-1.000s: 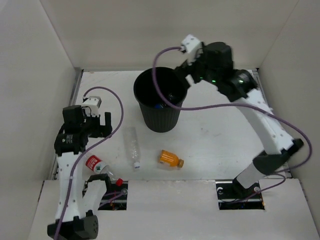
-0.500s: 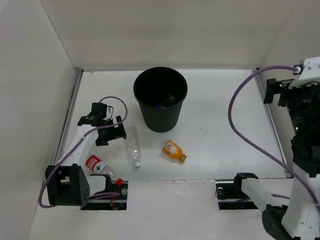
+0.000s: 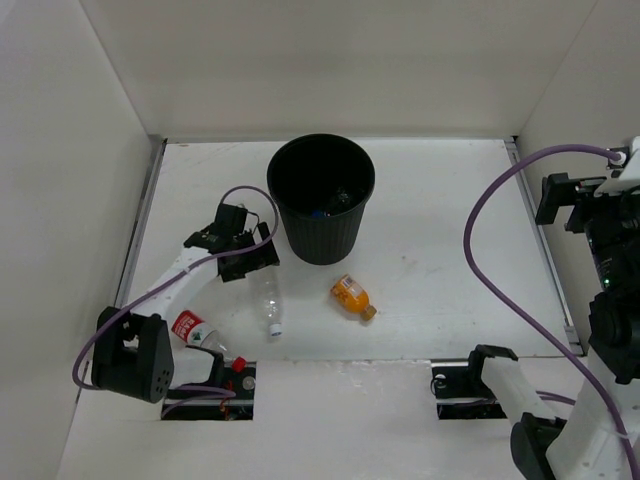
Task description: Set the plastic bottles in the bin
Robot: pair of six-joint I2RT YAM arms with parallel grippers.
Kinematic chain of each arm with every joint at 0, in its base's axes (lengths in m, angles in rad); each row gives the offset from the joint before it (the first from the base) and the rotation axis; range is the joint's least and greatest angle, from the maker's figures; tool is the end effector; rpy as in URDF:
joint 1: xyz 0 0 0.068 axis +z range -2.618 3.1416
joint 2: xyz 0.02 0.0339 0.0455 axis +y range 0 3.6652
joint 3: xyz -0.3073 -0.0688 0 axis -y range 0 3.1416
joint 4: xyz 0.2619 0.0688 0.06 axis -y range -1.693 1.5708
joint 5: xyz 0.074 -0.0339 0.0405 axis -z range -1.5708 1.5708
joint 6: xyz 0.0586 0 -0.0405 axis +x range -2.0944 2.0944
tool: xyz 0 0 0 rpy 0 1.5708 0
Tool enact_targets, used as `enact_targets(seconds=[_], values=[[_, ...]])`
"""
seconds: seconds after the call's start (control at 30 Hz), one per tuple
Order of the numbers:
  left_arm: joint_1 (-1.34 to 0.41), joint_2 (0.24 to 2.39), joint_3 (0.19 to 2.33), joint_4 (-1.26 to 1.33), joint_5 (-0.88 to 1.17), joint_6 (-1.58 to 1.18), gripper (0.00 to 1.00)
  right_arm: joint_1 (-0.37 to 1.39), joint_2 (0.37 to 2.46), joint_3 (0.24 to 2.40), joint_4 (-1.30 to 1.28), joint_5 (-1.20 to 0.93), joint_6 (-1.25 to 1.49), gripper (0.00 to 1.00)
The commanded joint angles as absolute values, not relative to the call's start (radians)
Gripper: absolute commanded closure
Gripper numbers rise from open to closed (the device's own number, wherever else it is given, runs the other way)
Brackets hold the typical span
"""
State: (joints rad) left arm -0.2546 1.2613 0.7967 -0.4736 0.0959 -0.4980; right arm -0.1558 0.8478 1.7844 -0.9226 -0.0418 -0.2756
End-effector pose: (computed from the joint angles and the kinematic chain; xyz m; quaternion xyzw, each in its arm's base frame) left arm 0.2557 -0.0723 0.2358 -0.1004 0.9441 -0.1565 0.2722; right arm 0.0558 -0.0063 0.5923 -0.0569 0.6998 -0.1380 0.6985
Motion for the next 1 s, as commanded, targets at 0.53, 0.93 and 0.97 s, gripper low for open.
enact_targets(seconds=[0.53,0.93,0.97], values=[[-0.247,1.350,0.814,-0.422,0.011,-0.447,0.87,-0.193,0.881,1.899,-0.905,-0.141,-0.186,0.00],[0.334,1.181,1.366,-0.449,0.216,-0.262,0.93,-0.180,0.881,1.717,-0.726,-0.172,-0.155,0.00],[0.331,1.196,1.423,-0.399,0.317,-0.268,0.93,-0.180,0.881,1.697,-0.712,-0.184,-0.140,0.00]])
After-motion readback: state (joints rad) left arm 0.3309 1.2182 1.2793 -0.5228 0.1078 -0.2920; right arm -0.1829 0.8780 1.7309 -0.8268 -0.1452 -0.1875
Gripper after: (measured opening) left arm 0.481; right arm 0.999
